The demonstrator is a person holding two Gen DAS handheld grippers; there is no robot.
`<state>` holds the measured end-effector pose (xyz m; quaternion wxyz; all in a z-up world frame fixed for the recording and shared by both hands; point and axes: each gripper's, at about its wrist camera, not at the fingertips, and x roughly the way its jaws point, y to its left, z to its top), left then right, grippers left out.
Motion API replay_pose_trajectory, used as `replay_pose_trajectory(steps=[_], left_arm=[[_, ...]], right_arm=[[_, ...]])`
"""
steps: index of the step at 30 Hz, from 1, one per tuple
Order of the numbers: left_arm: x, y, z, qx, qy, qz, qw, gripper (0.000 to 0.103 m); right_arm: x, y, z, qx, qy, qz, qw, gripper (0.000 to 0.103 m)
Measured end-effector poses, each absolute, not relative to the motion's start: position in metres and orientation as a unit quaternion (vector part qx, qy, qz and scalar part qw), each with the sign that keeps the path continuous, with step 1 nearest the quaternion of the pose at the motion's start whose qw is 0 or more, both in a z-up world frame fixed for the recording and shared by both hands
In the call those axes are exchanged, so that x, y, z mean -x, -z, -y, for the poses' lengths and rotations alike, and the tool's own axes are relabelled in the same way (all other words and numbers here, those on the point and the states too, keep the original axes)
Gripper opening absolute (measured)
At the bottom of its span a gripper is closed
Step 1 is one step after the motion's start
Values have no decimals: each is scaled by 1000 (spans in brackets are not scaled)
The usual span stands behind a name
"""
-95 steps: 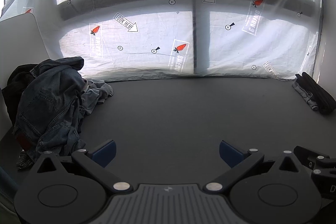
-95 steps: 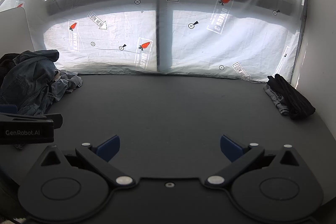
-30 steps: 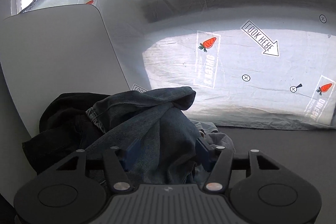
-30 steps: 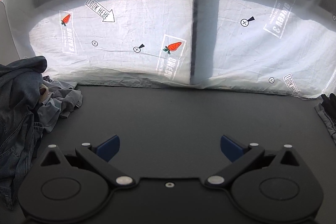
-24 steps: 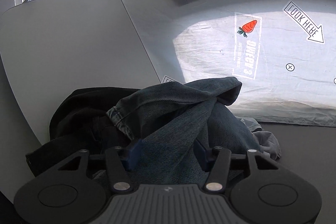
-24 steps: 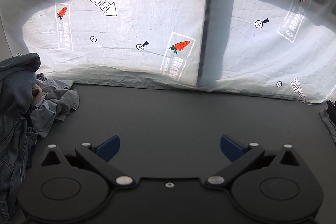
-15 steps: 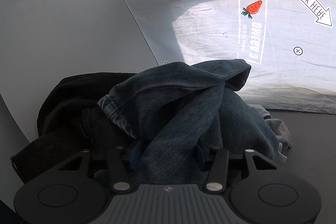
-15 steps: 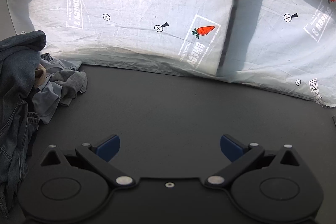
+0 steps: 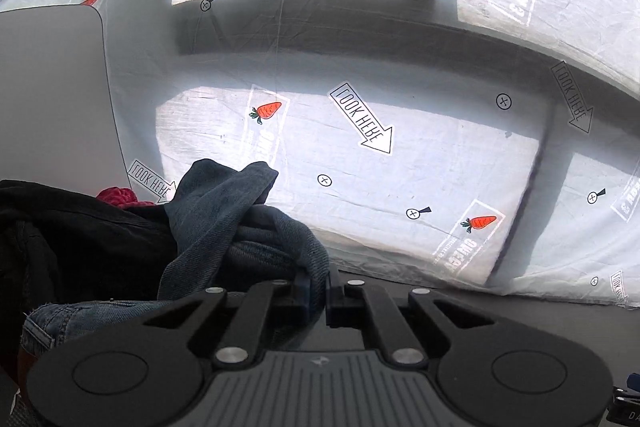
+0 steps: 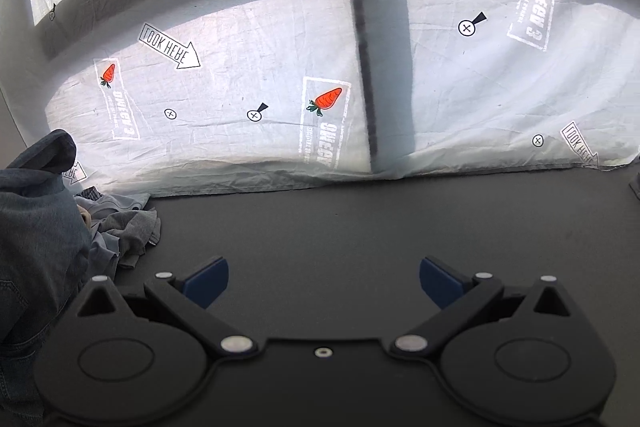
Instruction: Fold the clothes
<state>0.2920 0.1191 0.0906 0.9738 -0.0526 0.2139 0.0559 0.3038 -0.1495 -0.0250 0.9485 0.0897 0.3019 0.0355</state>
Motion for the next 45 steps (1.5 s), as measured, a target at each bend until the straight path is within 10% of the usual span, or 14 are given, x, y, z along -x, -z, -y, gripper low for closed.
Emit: replay_pose_trajectory(steps=[11,13,31,45], left_arm=[[-325,-60,182,96,226,-259,934,29],[-311,-51,192,110,255,-267,923,51],[-271,111,-67,132,-175,-475,852,70],[-290,145,-112,168,-188,-489,835,70]], right_arm=[[-206,25,348,-82,139,-307,938,103],[-197,27,367,-66,146,-313,936,103],[-279,86,221,51,-105,-401,909,102],[-282,156,87,270,-85,-459,842,101]])
